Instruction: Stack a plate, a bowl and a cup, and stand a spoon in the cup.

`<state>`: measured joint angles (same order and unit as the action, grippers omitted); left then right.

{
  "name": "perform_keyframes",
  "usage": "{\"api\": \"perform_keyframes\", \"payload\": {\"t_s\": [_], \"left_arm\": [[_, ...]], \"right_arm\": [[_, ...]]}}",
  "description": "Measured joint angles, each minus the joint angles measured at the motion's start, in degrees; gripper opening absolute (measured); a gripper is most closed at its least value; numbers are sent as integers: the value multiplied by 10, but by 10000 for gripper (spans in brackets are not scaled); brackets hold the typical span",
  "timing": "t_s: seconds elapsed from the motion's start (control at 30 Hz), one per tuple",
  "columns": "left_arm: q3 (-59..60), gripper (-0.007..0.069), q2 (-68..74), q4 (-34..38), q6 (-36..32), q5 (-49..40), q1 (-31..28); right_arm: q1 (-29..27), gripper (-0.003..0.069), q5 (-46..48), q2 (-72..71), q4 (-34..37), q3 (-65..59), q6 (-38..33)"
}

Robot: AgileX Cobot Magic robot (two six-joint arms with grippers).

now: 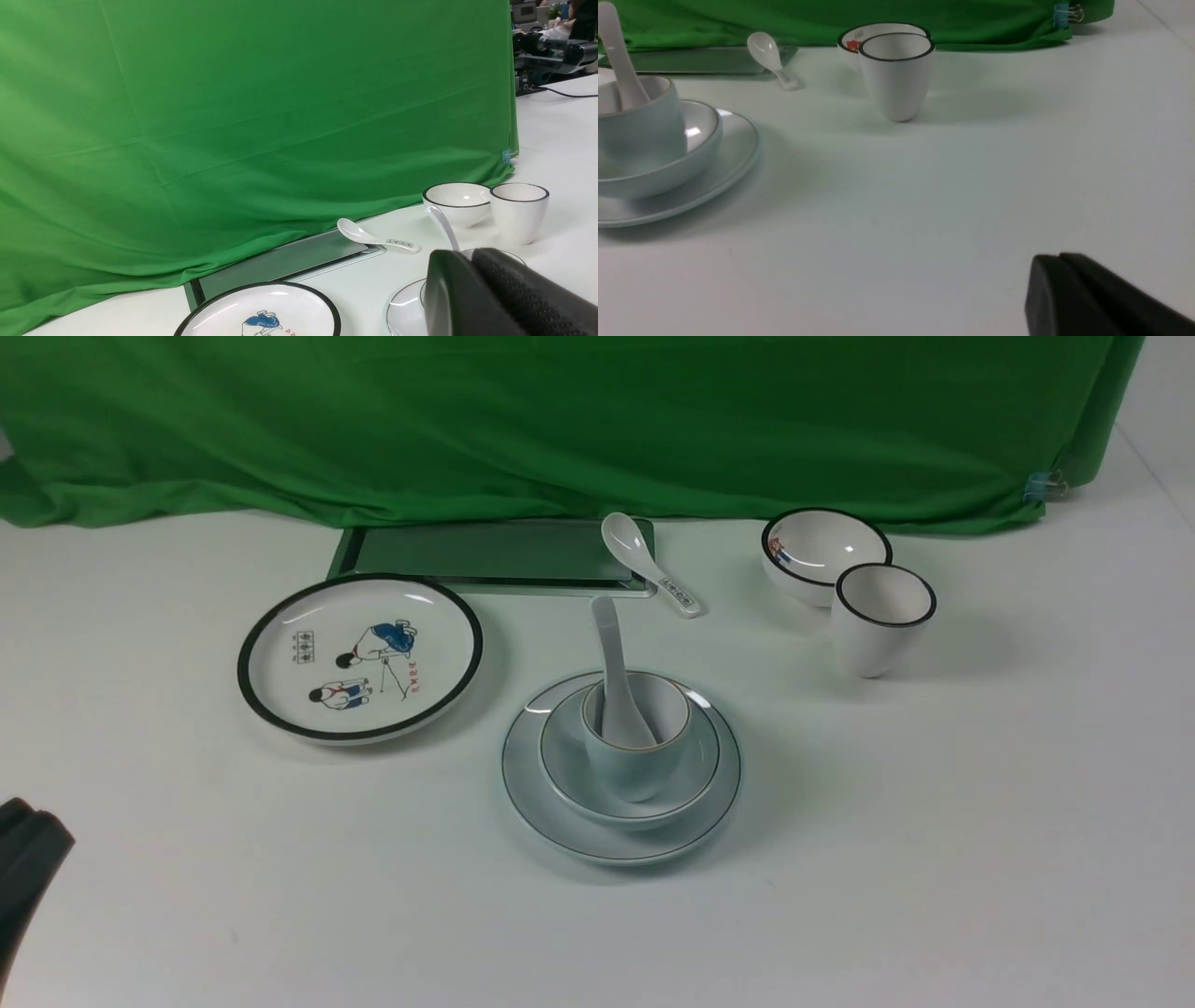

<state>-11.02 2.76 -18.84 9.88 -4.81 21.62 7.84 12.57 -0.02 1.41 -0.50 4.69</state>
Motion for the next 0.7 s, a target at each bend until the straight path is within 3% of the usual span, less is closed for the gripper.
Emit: {"api": "perform_keyframes", "payload": {"t_s": [0.4, 0.5, 0.7], "left_arm": [[6, -8, -9, 0, 0, 2, -14], [16, -8, -13, 16, 0, 2, -47], [47, -8, -27, 165, -45, -9, -178]], "right_arm": [[0, 62, 0, 0, 0, 0, 0], [0, 71, 0, 0, 0, 0, 0], [0, 88, 0, 0, 0, 0, 0]]}}
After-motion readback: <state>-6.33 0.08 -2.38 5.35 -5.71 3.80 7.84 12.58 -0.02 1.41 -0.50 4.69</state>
